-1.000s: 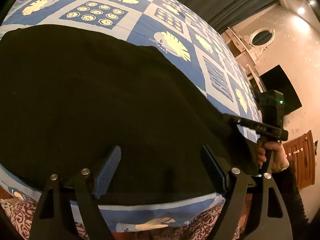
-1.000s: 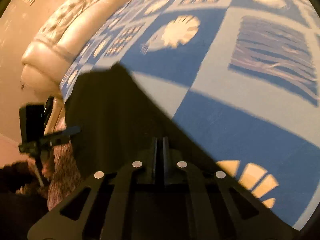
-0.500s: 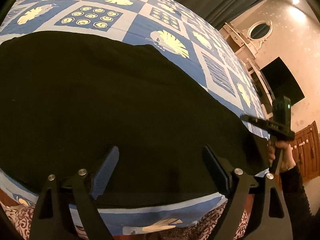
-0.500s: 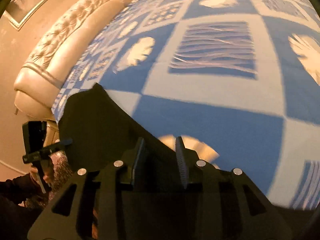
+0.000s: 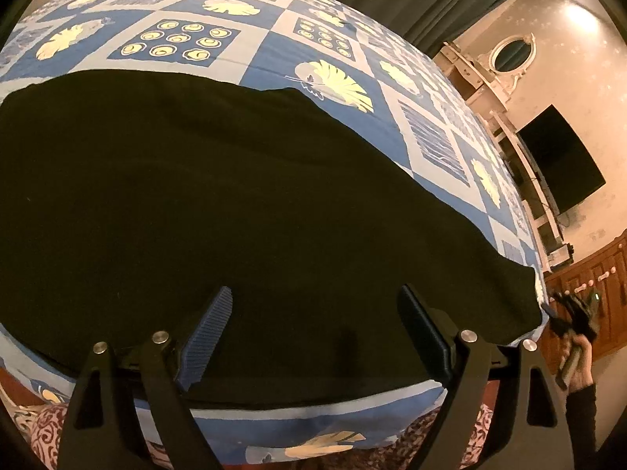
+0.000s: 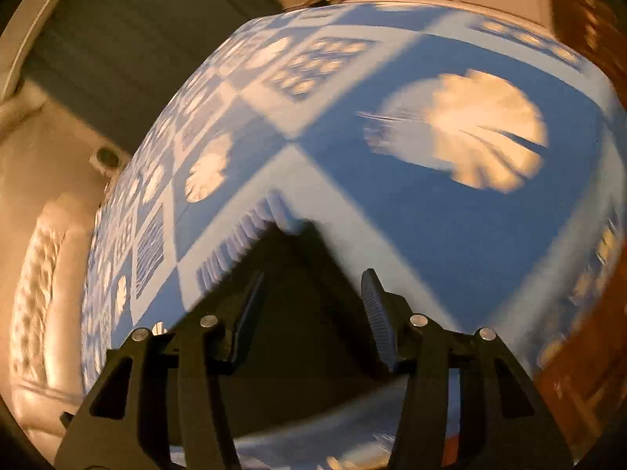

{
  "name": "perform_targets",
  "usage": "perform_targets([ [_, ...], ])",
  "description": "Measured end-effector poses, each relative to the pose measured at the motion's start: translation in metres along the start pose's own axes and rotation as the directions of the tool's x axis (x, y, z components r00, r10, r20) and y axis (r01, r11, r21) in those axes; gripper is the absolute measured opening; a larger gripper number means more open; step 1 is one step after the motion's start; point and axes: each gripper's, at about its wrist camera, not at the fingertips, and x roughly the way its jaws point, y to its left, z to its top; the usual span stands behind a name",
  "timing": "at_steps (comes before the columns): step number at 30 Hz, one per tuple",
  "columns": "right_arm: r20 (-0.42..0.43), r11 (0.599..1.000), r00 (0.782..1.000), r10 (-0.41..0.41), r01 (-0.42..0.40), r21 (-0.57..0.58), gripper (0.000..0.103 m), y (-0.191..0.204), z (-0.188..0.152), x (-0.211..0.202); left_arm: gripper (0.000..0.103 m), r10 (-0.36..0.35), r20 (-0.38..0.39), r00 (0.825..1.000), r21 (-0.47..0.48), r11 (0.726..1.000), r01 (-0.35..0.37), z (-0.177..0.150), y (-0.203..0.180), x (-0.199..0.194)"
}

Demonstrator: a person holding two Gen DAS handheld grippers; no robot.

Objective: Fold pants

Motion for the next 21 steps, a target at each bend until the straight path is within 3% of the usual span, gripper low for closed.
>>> perform_targets([
  [4,-0.053,0.998,0.998,0.038,-0.035,0.060,0.050,-0.023,-0.021,-0.001,0.086,0.027,0.004,1.000,0.030,0.999,-0.027,-0.002,-0.005,0.002],
  [9,-0.046,0.999,0.999,0.003,-0.001,0.043,0.049,-0.026,-0.027,0.005,0.086,0.050,0.010,0.999,0.032,0.998,-0.051,-0.002,-0.007,0.003],
  [13,0.016,0.998,0.999,-0.036,0.037,-0.042,0.049,-0.003,-0.029,-0.005,0.086,0.052,0.011,0.999,0.015,0.999,-0.053,-0.001,-0.006,0.003],
  [17,-0.060,0.996,0.997,-0.041,0.035,-0.087,0.049,0.007,-0.028,0.011,0.086,0.056,0.010,0.998,0.010,0.998,-0.056,0.000,-0.006,0.003],
  [19,-0.071,0.991,0.994,-0.078,0.069,-0.117,0.041,0.009,-0.029,0.018,0.086,0.062,0.009,0.998,0.016,0.998,-0.062,-0.001,-0.007,0.004],
  [20,-0.071,0.986,0.992,-0.104,0.093,-0.138,0.024,0.011,-0.029,0.019,0.086,0.065,0.009,0.998,0.019,0.998,-0.066,-0.001,-0.008,0.004],
  [21,-0.084,0.985,0.992,-0.094,0.080,-0.154,0.017,0.012,-0.029,0.021,0.086,0.068,0.010,0.998,0.021,0.997,-0.068,-0.002,-0.008,0.003],
])
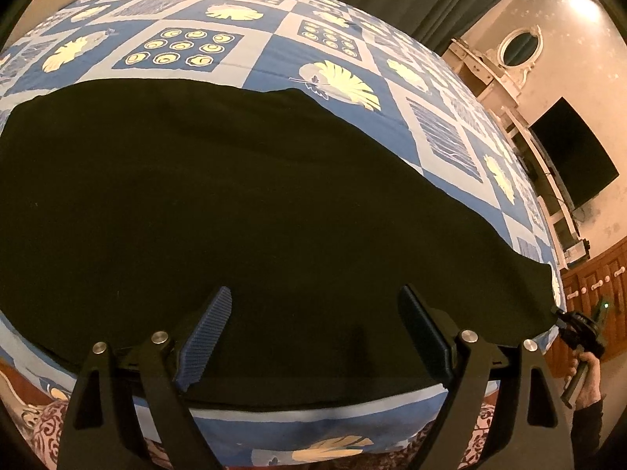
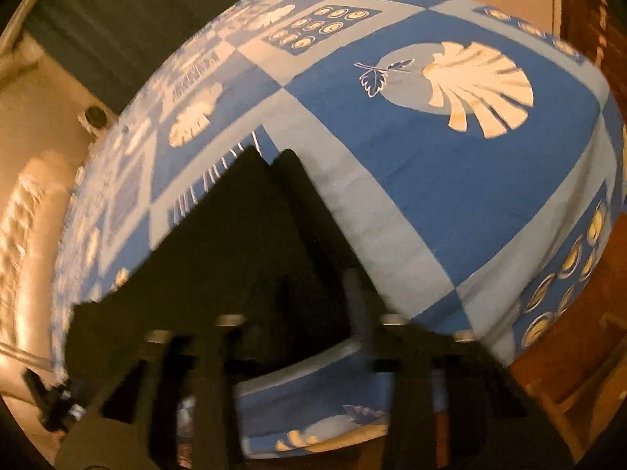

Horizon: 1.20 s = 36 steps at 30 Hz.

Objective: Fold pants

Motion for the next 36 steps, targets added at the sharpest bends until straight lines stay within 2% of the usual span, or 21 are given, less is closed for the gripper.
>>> perform_targets([
  [2,-0.002,1.000,1.000,0.000,0.000,-0.020,0.013,0.003,0.000,-0.002,0.086,0.005,0.002,1.000,-0.001,1.000,-0.005,0.000,-0.001,-0.001],
  [3,0.010,0.998,1.000,-0.012,0.012,-0.058,0.007,0.007,0.000,-0.006,0.086,0.005,0.004,1.000,-0.003,1.000,-0.005,0.000,-0.002,-0.002],
  [6,0.056,0.999,0.998,-0.020,0.023,-0.048,0.007,-0.001,0.001,-0.020,0.086,-0.001,0.022,1.000,-0.017,1.000,0.001,0.003,-0.004,-0.005],
  [13,0.018,1.000,1.000,0.000,0.000,0.013,0.011,-0.022,-0.003,-0.010,0.086,-0.010,-0.002,1.000,-0.001,1.000,0.010,0.006,-0.011,0.002],
  [14,0.018,1.000,1.000,0.000,0.000,0.020,0.017,-0.023,-0.001,-0.013,0.086,-0.012,-0.002,1.000,0.001,1.000,0.012,0.006,-0.011,0.002],
  [15,0.030,0.999,1.000,0.001,-0.002,0.034,0.033,-0.026,0.002,-0.017,0.086,-0.015,-0.003,1.000,0.003,1.000,0.015,0.006,-0.011,0.001],
  [16,0.033,0.999,0.999,0.007,-0.008,0.047,0.043,-0.029,0.005,-0.019,0.086,-0.016,-0.004,1.000,0.006,1.000,0.016,0.006,-0.010,0.000],
  [17,0.029,0.998,0.999,0.024,-0.025,0.061,0.059,-0.033,0.008,-0.019,0.086,-0.014,-0.003,1.000,0.010,1.000,0.014,0.007,-0.008,-0.001],
  [20,0.016,0.984,0.990,0.139,-0.140,0.109,0.062,-0.045,0.018,-0.010,0.086,0.009,0.026,1.000,0.022,1.000,-0.010,0.010,-0.003,-0.010],
  [22,-0.003,0.961,0.972,0.236,-0.232,0.151,0.062,-0.053,0.022,0.002,0.086,0.030,0.060,0.998,0.037,0.999,-0.032,0.014,0.002,-0.020],
  [25,-0.047,0.920,0.930,0.363,-0.351,0.175,0.065,-0.051,0.022,0.019,0.086,0.078,0.092,0.993,0.069,0.994,-0.084,0.022,0.011,-0.029],
  [26,-0.062,0.924,0.930,0.363,-0.350,0.158,0.065,-0.047,0.021,0.022,0.086,0.091,0.094,0.991,0.072,0.993,-0.098,0.025,0.016,-0.031],
  [27,-0.072,0.928,0.931,0.358,-0.346,0.134,0.064,-0.042,0.021,0.023,0.086,0.108,0.093,0.990,0.069,0.991,-0.114,0.030,0.024,-0.033],
  [28,-0.099,0.922,0.919,0.381,-0.369,0.119,0.058,-0.037,0.020,0.025,0.086,0.115,0.092,0.989,0.065,0.991,-0.121,0.032,0.030,-0.033],
  [29,-0.126,0.914,0.907,0.402,-0.389,0.118,0.036,-0.034,0.019,0.028,0.086,0.133,0.090,0.987,0.052,0.989,-0.138,0.035,0.040,-0.034],
  [30,-0.175,0.911,0.895,0.411,-0.397,0.109,0.024,-0.026,0.015,0.035,0.086,0.145,0.087,0.986,0.040,0.988,-0.149,0.038,0.046,-0.034],
  [31,-0.192,0.921,0.901,0.389,-0.379,0.087,0.022,-0.021,0.012,0.038,0.086,0.152,0.076,0.986,0.019,0.988,-0.153,0.040,0.056,-0.032],
  [32,-0.186,0.935,0.916,0.355,-0.350,0.062,0.021,-0.016,0.011,0.037,0.086,0.153,0.059,0.987,-0.002,0.988,-0.153,0.042,0.067,-0.029],
  [33,-0.169,0.936,0.920,0.353,-0.346,0.070,0.019,-0.014,0.012,0.036,0.086,0.149,0.049,0.988,-0.015,0.989,-0.148,0.042,0.074,-0.028],
  [34,-0.152,0.938,0.926,0.346,-0.337,0.083,0.019,-0.015,0.013,0.033,0.086,0.121,0.044,0.992,-0.032,0.992,-0.120,0.042,0.083,-0.027],
  [36,-0.116,0.959,0.952,0.282,-0.276,0.061,0.018,-0.013,0.014,0.024,0.086,0.070,0.045,0.997,-0.055,0.996,-0.067,0.041,0.092,-0.028],
])
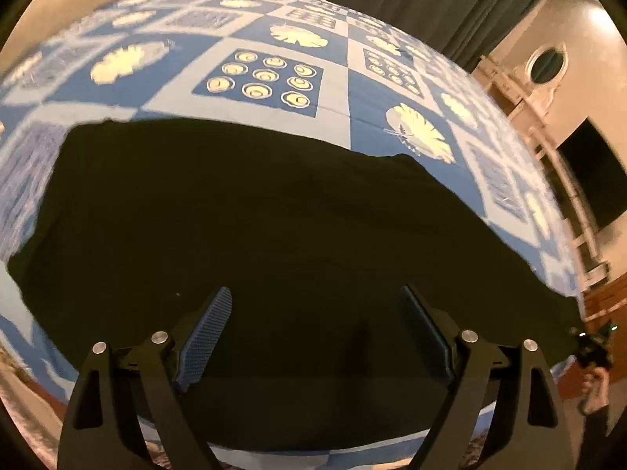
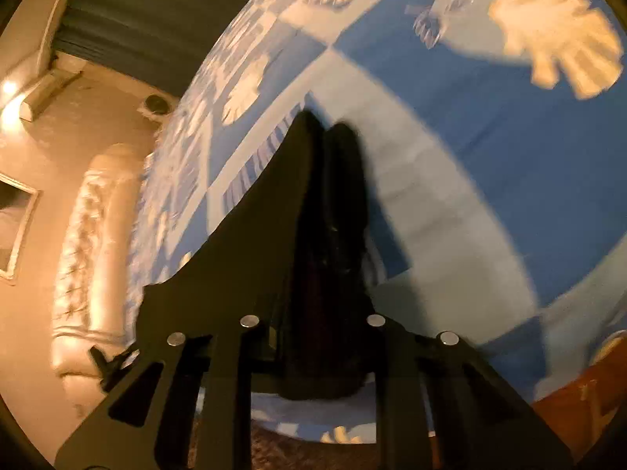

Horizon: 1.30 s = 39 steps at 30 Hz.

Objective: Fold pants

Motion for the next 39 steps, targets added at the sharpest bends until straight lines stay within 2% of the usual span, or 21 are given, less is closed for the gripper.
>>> perform_targets([
  [3,0.006,0.998,0.998,-0.060,0.060,0.013,0.017,0.004,-0.003,0.004,0.088,-0.013,0.008,1.000,0.023,1.000,0.013,-0.005,0.000,0.001],
  [4,0.011,0.998,0.998,-0.066,0.066,0.019,0.017,0.007,-0.003,0.003,0.091,-0.012,-0.008,1.000,0.062,0.998,0.012,-0.007,-0.002,0.006],
  [7,0.036,0.997,0.997,-0.074,0.074,0.016,0.017,0.018,-0.005,-0.005,0.093,0.066,-0.033,0.997,0.195,0.979,-0.058,-0.013,-0.018,0.015],
  [10,0.081,0.998,0.995,-0.060,0.059,0.009,0.018,0.035,-0.007,-0.018,0.097,0.149,-0.025,0.989,0.295,0.946,-0.135,-0.022,-0.031,0.022],
  [11,0.092,0.998,0.994,-0.057,0.057,0.003,0.018,0.037,-0.007,-0.023,0.097,0.160,-0.019,0.987,0.302,0.942,-0.147,-0.023,-0.032,0.024],
  [17,0.159,0.996,0.987,-0.031,0.043,-0.075,0.018,0.099,-0.016,-0.043,0.097,0.145,-0.019,0.989,0.266,0.954,-0.135,-0.016,-0.028,0.015],
  [20,0.185,0.987,0.982,-0.027,0.056,-0.151,0.018,0.146,-0.027,-0.047,0.097,0.161,0.042,0.986,0.226,0.960,-0.167,-0.013,-0.026,0.001],
  [24,0.203,0.965,0.979,-0.036,0.086,-0.246,0.018,0.199,-0.041,-0.042,0.097,0.181,0.152,0.972,0.231,0.949,-0.213,-0.005,-0.029,-0.025],
  [27,0.198,0.946,0.980,-0.037,0.098,-0.308,0.018,0.235,-0.053,-0.030,0.097,0.169,0.181,0.969,0.218,0.954,-0.207,-0.002,-0.028,-0.040],
  [35,0.132,0.908,0.991,-0.005,0.060,-0.414,0.018,0.308,-0.093,0.019,0.097,0.148,0.168,0.975,0.195,0.964,-0.180,-0.007,-0.019,-0.051],
  [39,0.104,0.877,0.994,-0.034,0.079,-0.474,0.018,0.335,-0.117,0.051,0.097,0.130,0.166,0.978,0.180,0.971,-0.160,-0.007,-0.021,-0.053],
])
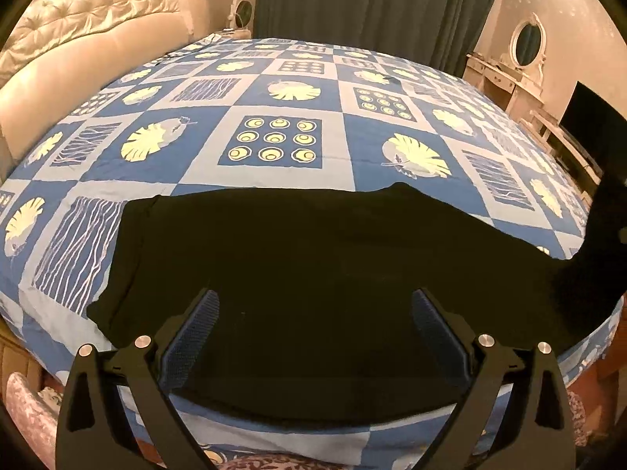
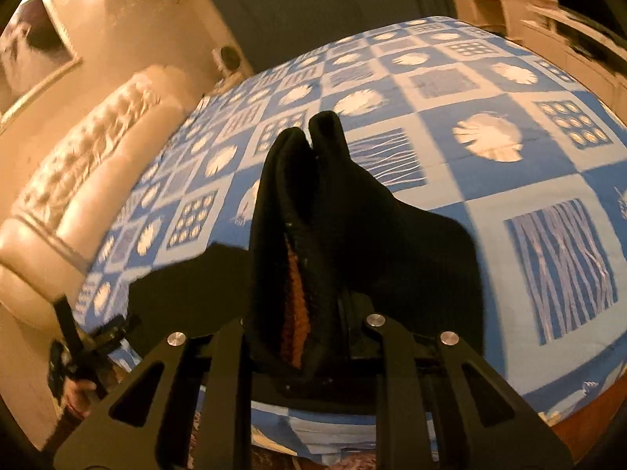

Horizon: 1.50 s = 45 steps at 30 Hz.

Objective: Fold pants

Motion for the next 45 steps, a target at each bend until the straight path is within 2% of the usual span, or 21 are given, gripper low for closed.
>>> perform_targets([
  [10,-0.137,0.988,0.989,-0.063,0.043,-0.149,0.019,0.060,-0.045,0.083,0.097,-0.017,-0.011,1.000,0.010,1.000,0.017,-0.004,-0.008,0.002],
  [19,-0.188,0.954,0.970,-0.153,0.095,-0.284,0.020,0.095,-0.078,0.127,0.097,-0.052,-0.031,0.998,-0.028,0.998,0.051,-0.007,-0.008,0.007],
  [22,-0.193,0.941,0.966,-0.173,0.105,-0.323,0.025,0.103,-0.084,0.132,0.097,-0.050,-0.033,0.998,-0.022,0.999,0.050,-0.008,-0.009,0.007],
  [24,-0.198,0.940,0.965,-0.174,0.102,-0.327,0.031,0.107,-0.089,0.137,0.097,-0.053,-0.037,0.998,-0.022,0.998,0.053,-0.008,-0.010,0.008],
  [25,-0.202,0.941,0.964,-0.170,0.098,-0.325,0.034,0.108,-0.090,0.138,0.097,-0.055,-0.039,0.998,-0.022,0.998,0.054,-0.009,-0.010,0.009],
  [27,-0.212,0.947,0.966,-0.145,0.074,-0.311,0.045,0.112,-0.093,0.141,0.097,-0.056,-0.043,0.997,-0.022,0.998,0.056,-0.009,-0.010,0.010],
  [29,-0.226,0.954,0.969,-0.102,0.030,-0.300,0.049,0.118,-0.096,0.141,0.097,-0.056,-0.047,0.997,-0.020,0.998,0.056,-0.010,-0.011,0.011],
  [31,-0.255,0.953,0.965,-0.055,-0.025,-0.301,0.050,0.129,-0.101,0.143,0.097,-0.056,-0.048,0.997,-0.020,0.998,0.055,-0.010,-0.011,0.011],
  [33,-0.265,0.945,0.963,-0.047,-0.043,-0.324,0.064,0.141,-0.106,0.144,0.097,-0.058,-0.048,0.997,-0.022,0.998,0.057,-0.011,-0.011,0.011],
  [35,-0.270,0.935,0.962,-0.038,-0.061,-0.349,0.065,0.149,-0.110,0.140,0.097,-0.058,-0.049,0.997,-0.021,0.998,0.057,-0.011,-0.011,0.012],
  [38,-0.282,0.934,0.959,0.030,-0.127,-0.334,0.065,0.149,-0.107,0.123,0.097,-0.065,-0.044,0.997,-0.022,0.998,0.064,-0.012,-0.012,0.012],
  [39,-0.283,0.940,0.956,0.074,-0.162,-0.299,0.065,0.141,-0.101,0.111,0.097,-0.073,-0.040,0.997,-0.023,0.997,0.072,-0.013,-0.012,0.011],
  [41,-0.259,0.953,0.959,0.115,-0.180,-0.244,0.065,0.120,-0.088,0.090,0.097,-0.083,-0.034,0.996,-0.025,0.996,0.082,-0.013,-0.013,0.010],
  [44,-0.211,0.975,0.967,0.140,-0.172,-0.143,0.066,0.074,-0.067,0.058,0.097,-0.111,-0.025,0.993,-0.032,0.993,0.110,-0.013,-0.017,0.007],
  [45,-0.183,0.983,0.973,0.144,-0.161,-0.085,0.066,0.048,-0.058,0.044,0.097,-0.119,-0.024,0.993,-0.035,0.992,0.119,-0.013,-0.018,0.007],
])
